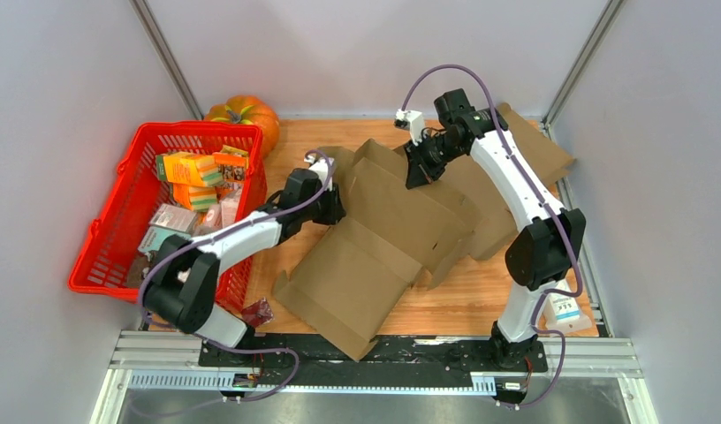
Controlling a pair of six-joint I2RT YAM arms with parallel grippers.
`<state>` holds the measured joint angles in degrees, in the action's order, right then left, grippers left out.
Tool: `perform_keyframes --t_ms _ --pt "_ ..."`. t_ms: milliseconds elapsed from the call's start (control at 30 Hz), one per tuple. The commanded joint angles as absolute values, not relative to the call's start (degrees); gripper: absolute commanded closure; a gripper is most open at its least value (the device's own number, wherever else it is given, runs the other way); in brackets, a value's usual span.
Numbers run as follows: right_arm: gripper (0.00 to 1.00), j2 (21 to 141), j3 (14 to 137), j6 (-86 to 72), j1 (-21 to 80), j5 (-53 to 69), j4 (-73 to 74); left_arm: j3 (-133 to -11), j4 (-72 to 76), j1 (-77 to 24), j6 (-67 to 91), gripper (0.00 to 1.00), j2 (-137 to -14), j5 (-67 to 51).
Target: Fold the paper box
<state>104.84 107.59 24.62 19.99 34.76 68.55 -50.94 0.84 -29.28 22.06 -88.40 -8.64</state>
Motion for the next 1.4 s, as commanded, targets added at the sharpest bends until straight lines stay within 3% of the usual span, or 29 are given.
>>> perform_keyframes --t_ms 0,200,400,567,633,700,933,1067,1200,1367 --pt "1.0 103.62 108.28 23.2 19.42 32.96 65.83 -44.75 0.44 -29.53 24.43 0.62 -75.01 -6.95" --pt "1.0 104.24 108.81 23.73 18.9 32.61 66.97 -39.99 -6.41 -29.53 23.2 0.57 -66.19 -7.19" --pt "1.0 103.45 108.11 25.48 18.46 33.57 67.68 -34.46 -3.52 -29.62 26.71 0.71 -64.24 -7.49" --pt "1.0 103.27 107.84 26.89 18.11 35.94 68.38 -37.26 -4.13 -29.45 29.17 0.85 -71.97 -0.19" --pt "1.0 103.36 107.58 27.24 17.93 35.86 68.38 -38.23 -5.62 -28.66 32.16 0.93 -76.54 7.97" --pt "1.0 103.71 107.4 27.77 17.75 36.21 68.64 -36.58 -3.97 -25.6 36.45 0.98 -80.22 7.14" --pt "1.0 104.41 106.44 28.65 17.67 36.21 68.73 -31.91 3.69 -23.64 44.64 0.96 -85.96 5.53" --pt "1.0 104.76 106.17 28.65 17.58 36.65 68.82 -29.27 9.21 -23.64 43.78 0.78 -83.85 3.9" --pt "1.0 104.33 106.43 28.65 17.93 38.67 68.82 -30.58 22.65 -23.82 37.71 0.77 -85.25 -8.34" --pt "1.0 103.1 105.65 28.39 18.28 39.64 67.86 -34.89 22.93 -23.82 38.76 0.82 -85.35 -4.22"
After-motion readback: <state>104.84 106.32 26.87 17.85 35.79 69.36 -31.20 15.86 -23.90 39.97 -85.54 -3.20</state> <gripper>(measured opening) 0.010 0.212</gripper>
